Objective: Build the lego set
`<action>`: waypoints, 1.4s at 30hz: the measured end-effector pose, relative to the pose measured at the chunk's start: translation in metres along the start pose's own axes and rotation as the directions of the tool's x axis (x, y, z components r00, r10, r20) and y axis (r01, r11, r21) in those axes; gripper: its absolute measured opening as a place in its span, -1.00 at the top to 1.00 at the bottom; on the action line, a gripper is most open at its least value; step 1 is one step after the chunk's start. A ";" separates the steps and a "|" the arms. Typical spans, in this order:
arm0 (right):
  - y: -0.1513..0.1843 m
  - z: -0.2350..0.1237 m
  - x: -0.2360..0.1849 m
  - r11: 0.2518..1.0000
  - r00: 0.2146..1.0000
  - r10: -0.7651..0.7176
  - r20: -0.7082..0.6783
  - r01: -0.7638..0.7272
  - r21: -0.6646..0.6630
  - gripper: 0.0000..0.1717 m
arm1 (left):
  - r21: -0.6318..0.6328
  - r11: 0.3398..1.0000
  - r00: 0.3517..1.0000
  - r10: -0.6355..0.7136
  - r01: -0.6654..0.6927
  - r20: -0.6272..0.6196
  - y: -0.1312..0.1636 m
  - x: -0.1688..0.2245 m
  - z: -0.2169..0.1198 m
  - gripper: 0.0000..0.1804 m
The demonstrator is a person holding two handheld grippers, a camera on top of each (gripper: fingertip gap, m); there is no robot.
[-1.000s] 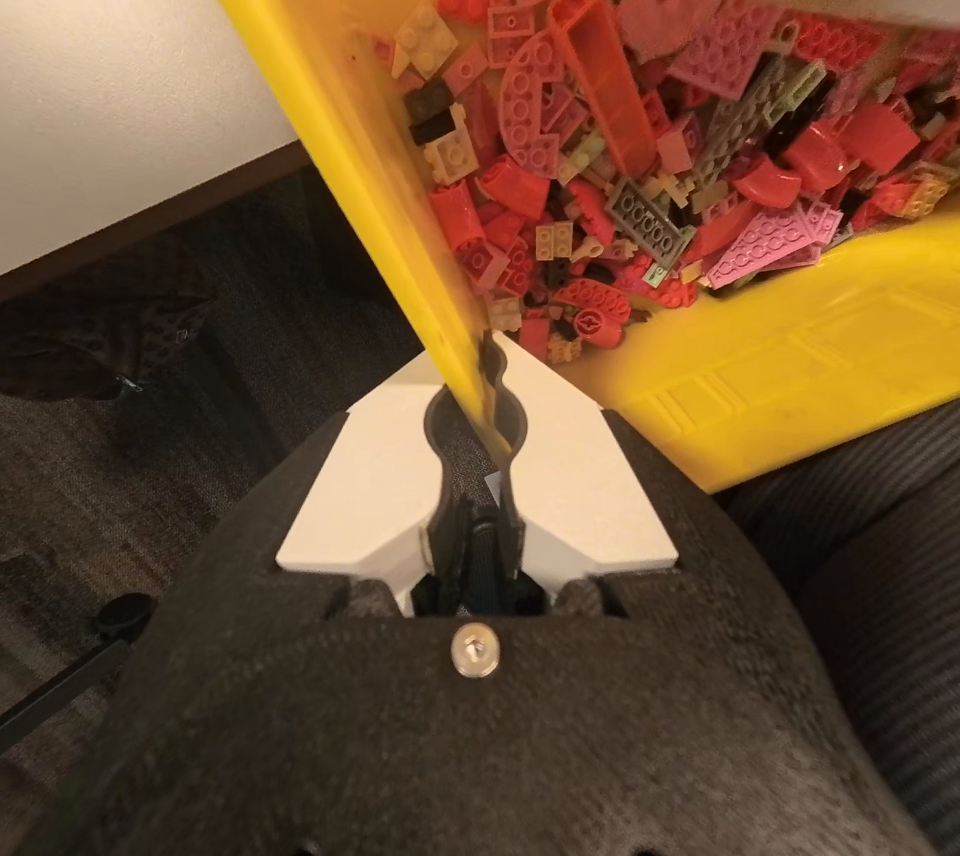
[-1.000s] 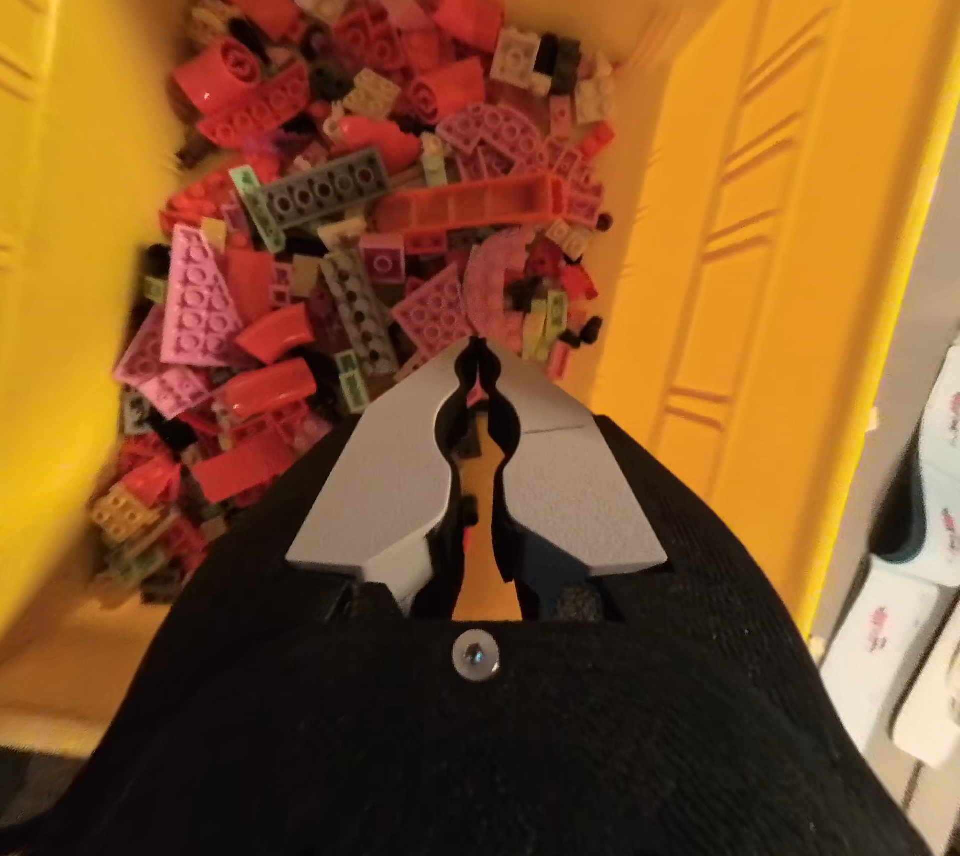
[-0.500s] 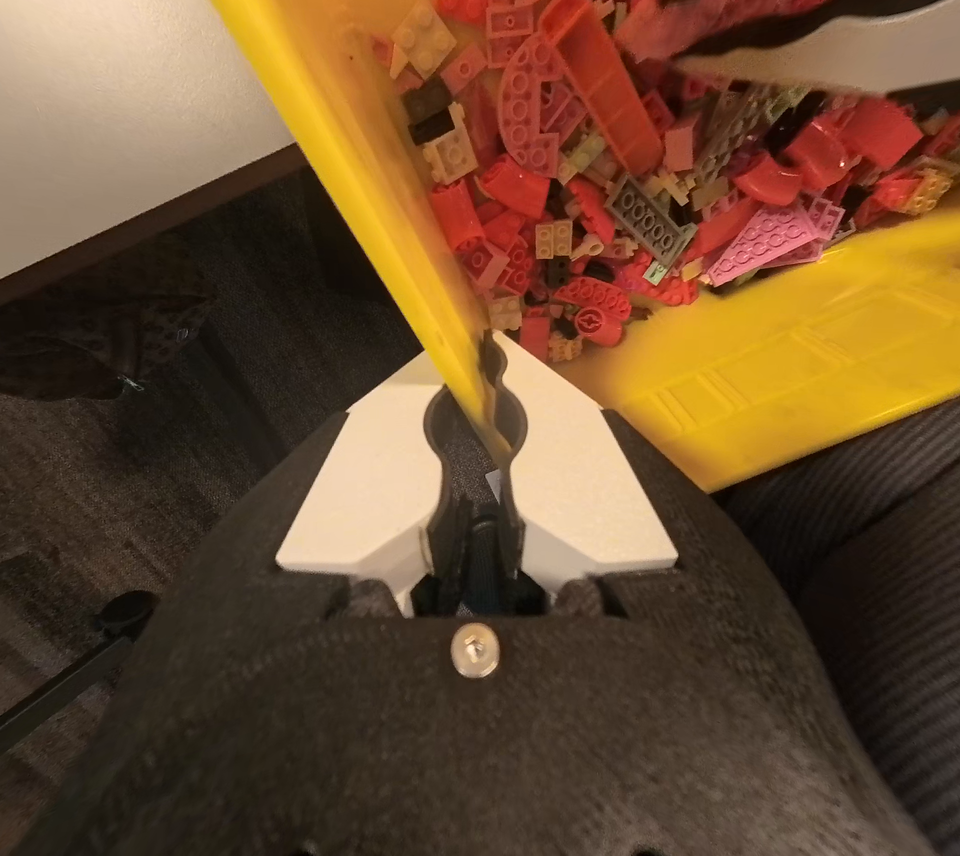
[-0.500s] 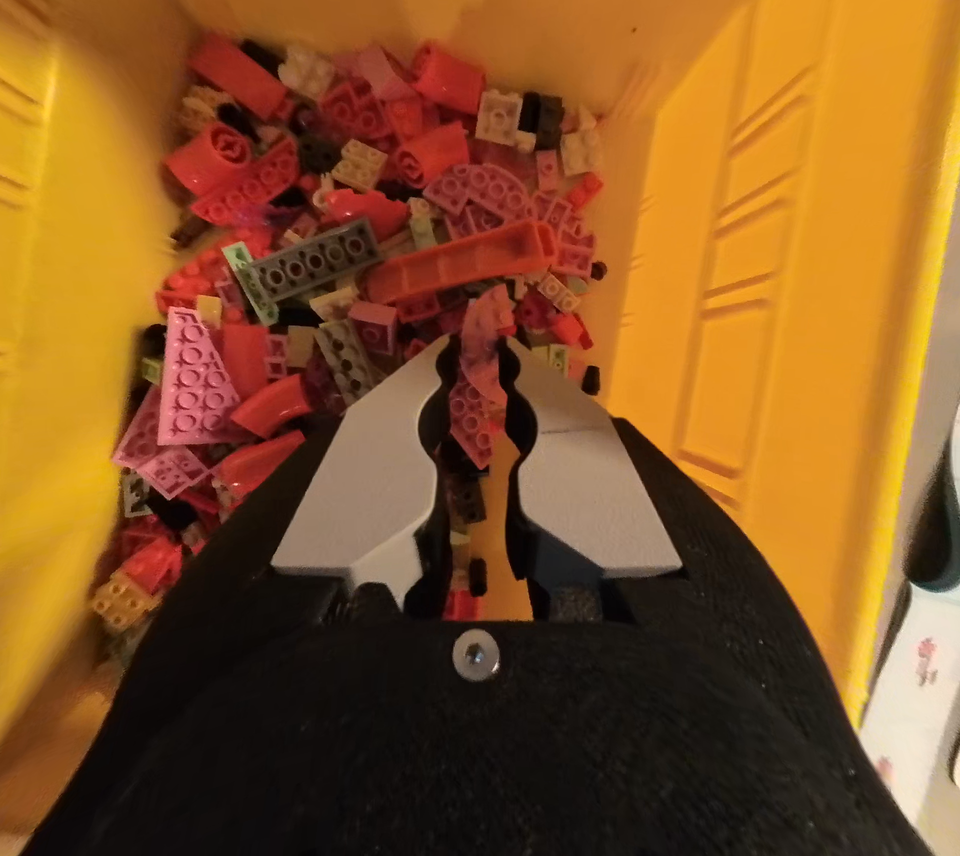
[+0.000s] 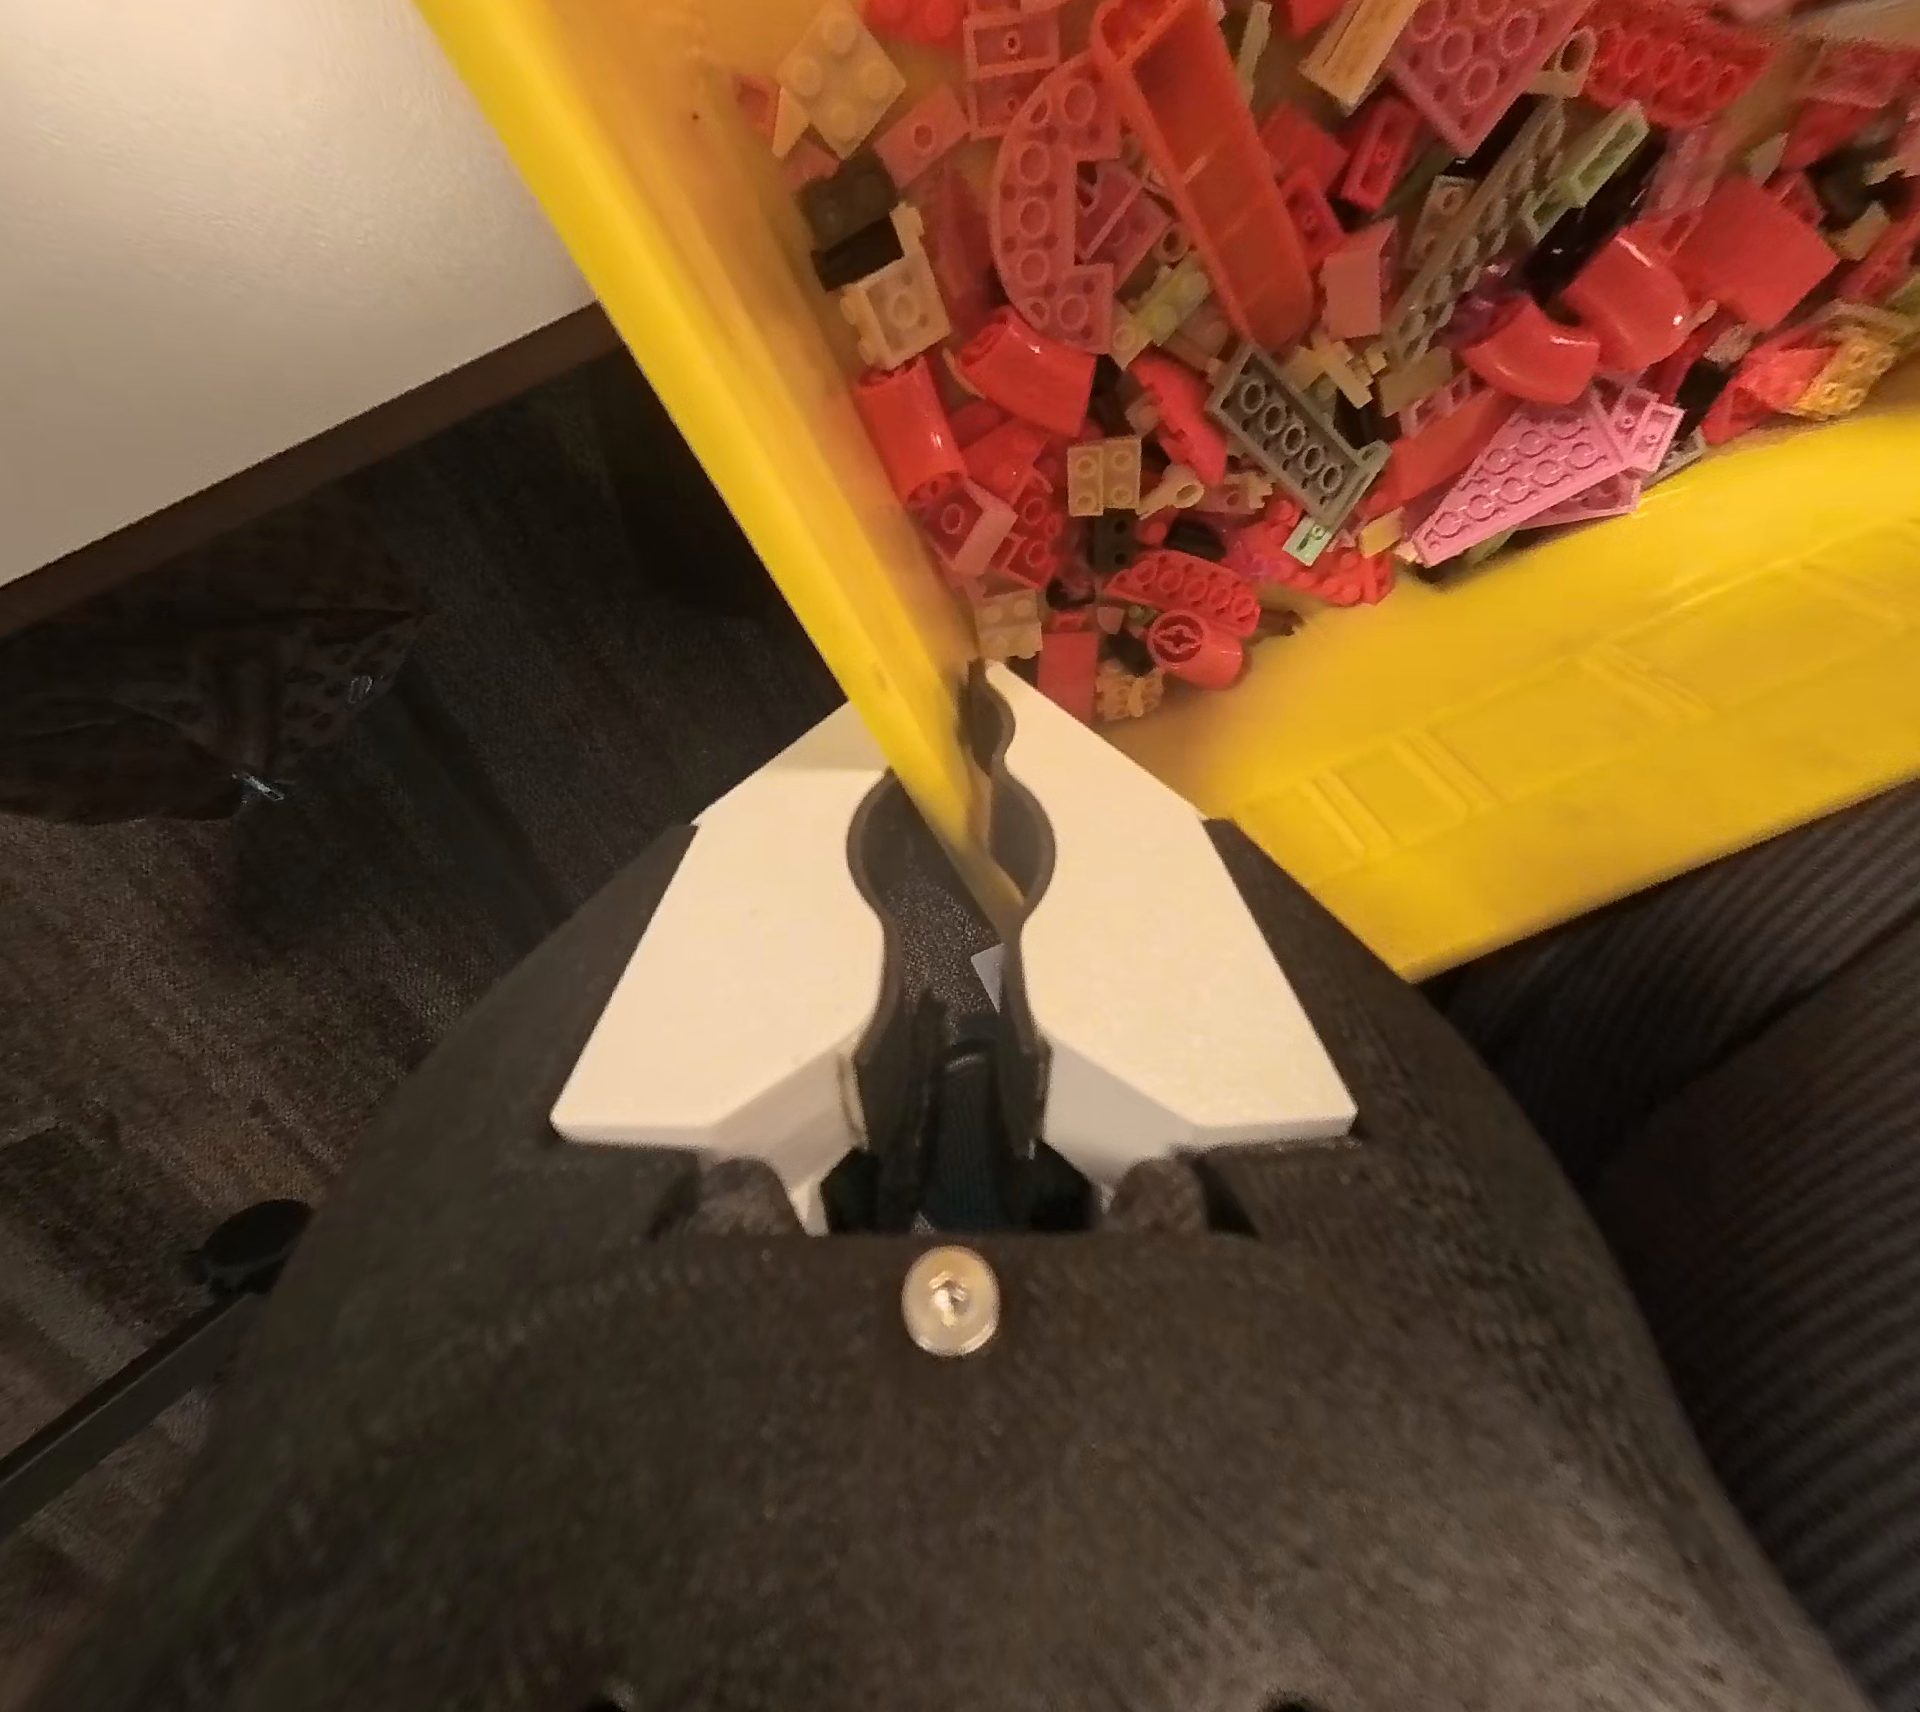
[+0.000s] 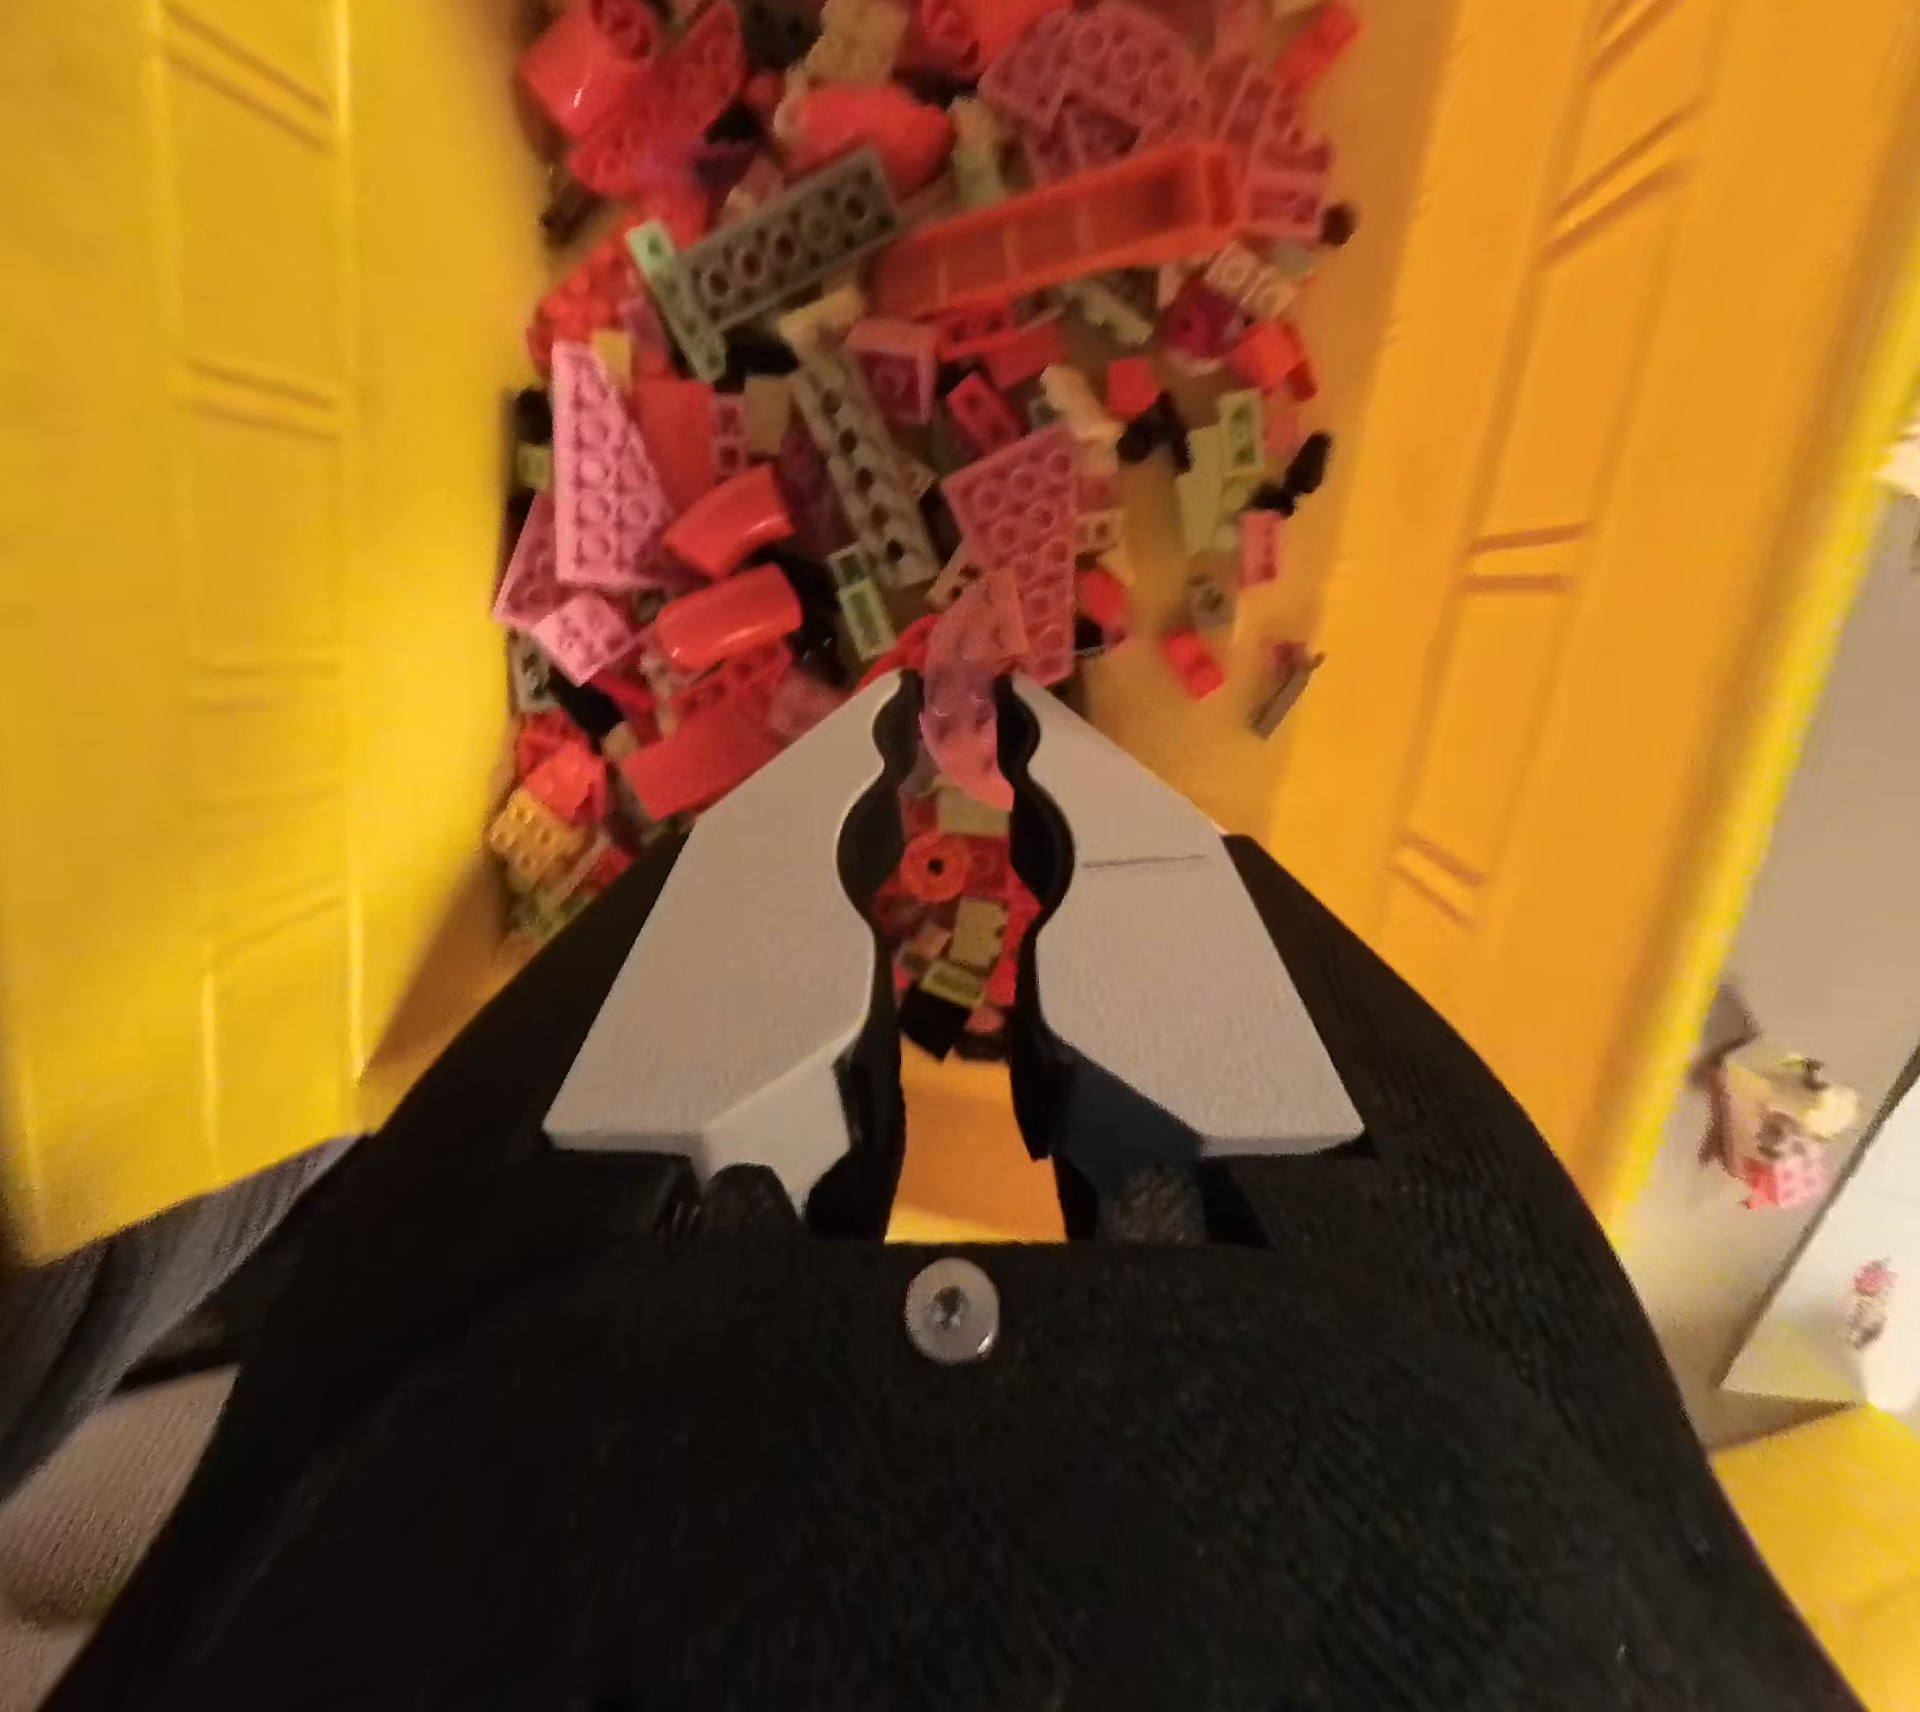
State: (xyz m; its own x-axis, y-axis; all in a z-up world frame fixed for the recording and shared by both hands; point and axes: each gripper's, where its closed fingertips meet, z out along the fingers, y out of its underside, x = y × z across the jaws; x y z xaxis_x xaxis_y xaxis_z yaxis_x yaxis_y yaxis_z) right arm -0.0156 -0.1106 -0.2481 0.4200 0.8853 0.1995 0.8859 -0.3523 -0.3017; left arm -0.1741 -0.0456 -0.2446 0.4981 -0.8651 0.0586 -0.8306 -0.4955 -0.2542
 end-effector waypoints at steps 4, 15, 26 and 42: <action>-0.002 0.007 -0.002 0.999 0.999 -0.038 -0.027 0.039 0.014 0.75 | -0.002 1.000 1.000 0.001 -0.001 0.000 0.000 0.000 0.000 0.93; -0.044 0.029 0.026 0.931 0.915 -0.300 -0.271 0.343 0.125 0.85 | -0.007 1.000 1.000 0.007 -0.007 0.003 0.000 0.001 -0.001 0.93; -0.074 -0.009 0.015 0.874 1.000 0.030 -0.008 -0.022 0.486 0.99 | -0.002 1.000 1.000 0.009 -0.009 -0.005 0.001 0.001 -0.001 0.93; -0.097 -0.119 0.054 0.432 0.788 0.182 0.588 -0.601 0.672 0.99 | 0.000 1.000 1.000 0.016 -0.016 -0.007 0.001 0.000 -0.001 0.93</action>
State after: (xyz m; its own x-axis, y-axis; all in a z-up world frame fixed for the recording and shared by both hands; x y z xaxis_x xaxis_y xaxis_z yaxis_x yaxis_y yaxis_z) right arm -0.0551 -0.0647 -0.0968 0.3760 0.8121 -0.4462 -0.0018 -0.4809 -0.8768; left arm -0.1755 -0.0460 -0.2440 0.4835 -0.8732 0.0610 -0.8382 -0.4820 -0.2551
